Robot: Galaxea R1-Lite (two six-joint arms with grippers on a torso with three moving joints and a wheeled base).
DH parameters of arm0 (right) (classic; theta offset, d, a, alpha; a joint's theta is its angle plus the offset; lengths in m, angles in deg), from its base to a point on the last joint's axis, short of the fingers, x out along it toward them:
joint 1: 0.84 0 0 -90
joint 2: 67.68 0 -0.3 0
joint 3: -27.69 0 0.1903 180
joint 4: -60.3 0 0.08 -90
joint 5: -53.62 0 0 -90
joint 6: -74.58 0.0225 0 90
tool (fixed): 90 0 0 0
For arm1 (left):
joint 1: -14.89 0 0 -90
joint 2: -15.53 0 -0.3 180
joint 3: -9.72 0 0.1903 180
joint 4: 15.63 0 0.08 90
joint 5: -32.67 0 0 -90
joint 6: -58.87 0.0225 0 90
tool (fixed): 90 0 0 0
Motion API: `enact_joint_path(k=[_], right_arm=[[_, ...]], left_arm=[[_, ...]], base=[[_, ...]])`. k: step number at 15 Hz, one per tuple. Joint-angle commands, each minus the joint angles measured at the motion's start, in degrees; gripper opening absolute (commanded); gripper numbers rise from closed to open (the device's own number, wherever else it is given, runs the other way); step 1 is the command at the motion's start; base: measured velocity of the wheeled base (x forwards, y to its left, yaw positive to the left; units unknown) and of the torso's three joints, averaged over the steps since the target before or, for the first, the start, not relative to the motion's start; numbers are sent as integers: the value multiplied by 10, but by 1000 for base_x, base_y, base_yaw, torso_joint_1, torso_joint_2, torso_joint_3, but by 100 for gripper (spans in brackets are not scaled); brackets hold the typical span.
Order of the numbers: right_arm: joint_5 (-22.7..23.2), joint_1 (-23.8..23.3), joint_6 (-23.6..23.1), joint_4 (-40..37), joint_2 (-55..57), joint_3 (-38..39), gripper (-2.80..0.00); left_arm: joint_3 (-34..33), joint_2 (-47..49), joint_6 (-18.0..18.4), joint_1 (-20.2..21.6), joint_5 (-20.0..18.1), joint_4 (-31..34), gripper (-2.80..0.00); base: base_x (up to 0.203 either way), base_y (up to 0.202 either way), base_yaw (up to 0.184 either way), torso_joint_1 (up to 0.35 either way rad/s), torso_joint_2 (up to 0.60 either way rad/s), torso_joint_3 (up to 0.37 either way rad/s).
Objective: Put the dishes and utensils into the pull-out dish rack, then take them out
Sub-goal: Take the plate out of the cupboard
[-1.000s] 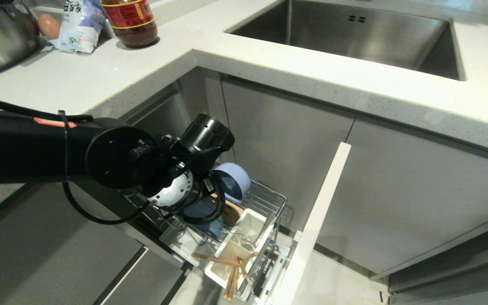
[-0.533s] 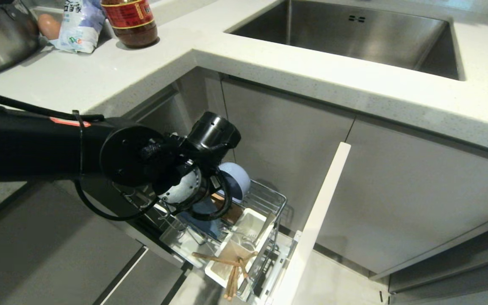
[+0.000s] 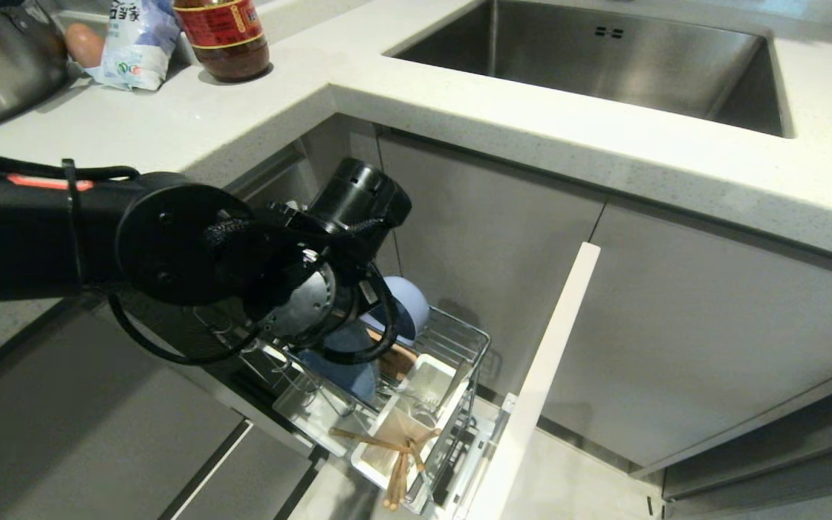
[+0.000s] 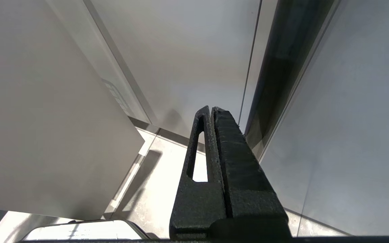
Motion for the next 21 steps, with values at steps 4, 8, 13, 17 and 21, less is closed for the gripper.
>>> enact_joint_path(k=[4,8,13,17,21], right_arm=[[0,0,0,0,-2,0,-280],[0,0,0,0,-2,0,-280],[0,0,0,0,-2,0,-280],[0,0,0,0,-2,0,-280],[0,0,0,0,-2,0,-280]], left_arm=[[11,-89,-3,-31,7,11,-280],[34,-159,-2,-73,32,32,-280],[62,-260,41,-129,46,32,-280],[96,-357,122,-142,54,18,-280],[141,-406,223,-70,52,-6,-280]], base=[[0,0,0,0,0,0],[0,0,0,0,0,0],[0,0,0,0,0,0],[0,0,0,0,0,0],[0,0,0,0,0,0]])
